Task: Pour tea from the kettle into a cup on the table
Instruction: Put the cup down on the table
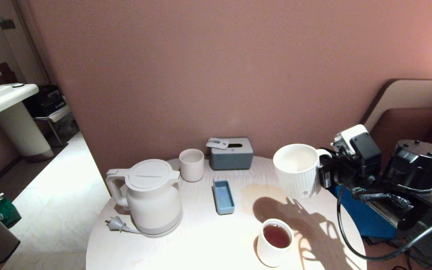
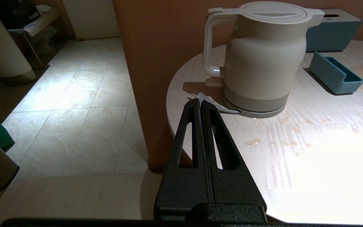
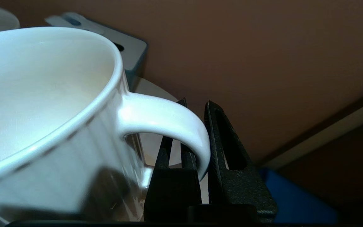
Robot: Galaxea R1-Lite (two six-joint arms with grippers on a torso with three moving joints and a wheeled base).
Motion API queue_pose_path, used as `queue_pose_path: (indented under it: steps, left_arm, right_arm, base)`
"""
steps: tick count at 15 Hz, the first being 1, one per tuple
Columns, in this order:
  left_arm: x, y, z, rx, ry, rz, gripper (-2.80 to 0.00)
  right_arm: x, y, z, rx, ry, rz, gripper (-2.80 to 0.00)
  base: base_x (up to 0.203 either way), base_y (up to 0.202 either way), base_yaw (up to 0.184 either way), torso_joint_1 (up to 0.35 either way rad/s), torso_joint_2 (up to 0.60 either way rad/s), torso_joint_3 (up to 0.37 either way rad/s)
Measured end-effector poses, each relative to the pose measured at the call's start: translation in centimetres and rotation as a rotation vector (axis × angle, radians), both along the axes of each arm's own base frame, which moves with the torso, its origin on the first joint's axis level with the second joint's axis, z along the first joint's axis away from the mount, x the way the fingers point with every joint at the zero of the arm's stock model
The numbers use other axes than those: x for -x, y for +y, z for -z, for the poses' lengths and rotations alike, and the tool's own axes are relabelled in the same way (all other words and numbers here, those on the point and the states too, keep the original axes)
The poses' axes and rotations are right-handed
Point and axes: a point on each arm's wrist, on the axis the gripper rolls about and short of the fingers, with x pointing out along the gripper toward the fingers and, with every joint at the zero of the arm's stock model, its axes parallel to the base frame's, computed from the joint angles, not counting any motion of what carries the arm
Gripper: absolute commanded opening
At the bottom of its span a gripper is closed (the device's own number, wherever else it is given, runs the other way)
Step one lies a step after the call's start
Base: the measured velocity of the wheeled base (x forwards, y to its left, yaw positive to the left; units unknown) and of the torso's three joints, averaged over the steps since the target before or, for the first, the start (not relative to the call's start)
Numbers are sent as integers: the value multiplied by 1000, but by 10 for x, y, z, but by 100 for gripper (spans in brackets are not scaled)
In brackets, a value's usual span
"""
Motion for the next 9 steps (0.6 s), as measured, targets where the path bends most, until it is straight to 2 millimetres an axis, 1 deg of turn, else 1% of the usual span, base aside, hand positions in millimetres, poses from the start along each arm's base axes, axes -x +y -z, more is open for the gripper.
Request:
queue_pose_path:
  steps: [4,9]
  left_arm:
    - [0,0,0,0,0,-1,-280]
    - [0,0,0,0,0,0,-280]
  right_arm:
    - [-23,3,12,-141,45,40,-280]
    - [-54,-2,33,-159,82,88,-280]
  base:
    - [0,0,0,0,0,0]
    - [0,0,0,0,0,0]
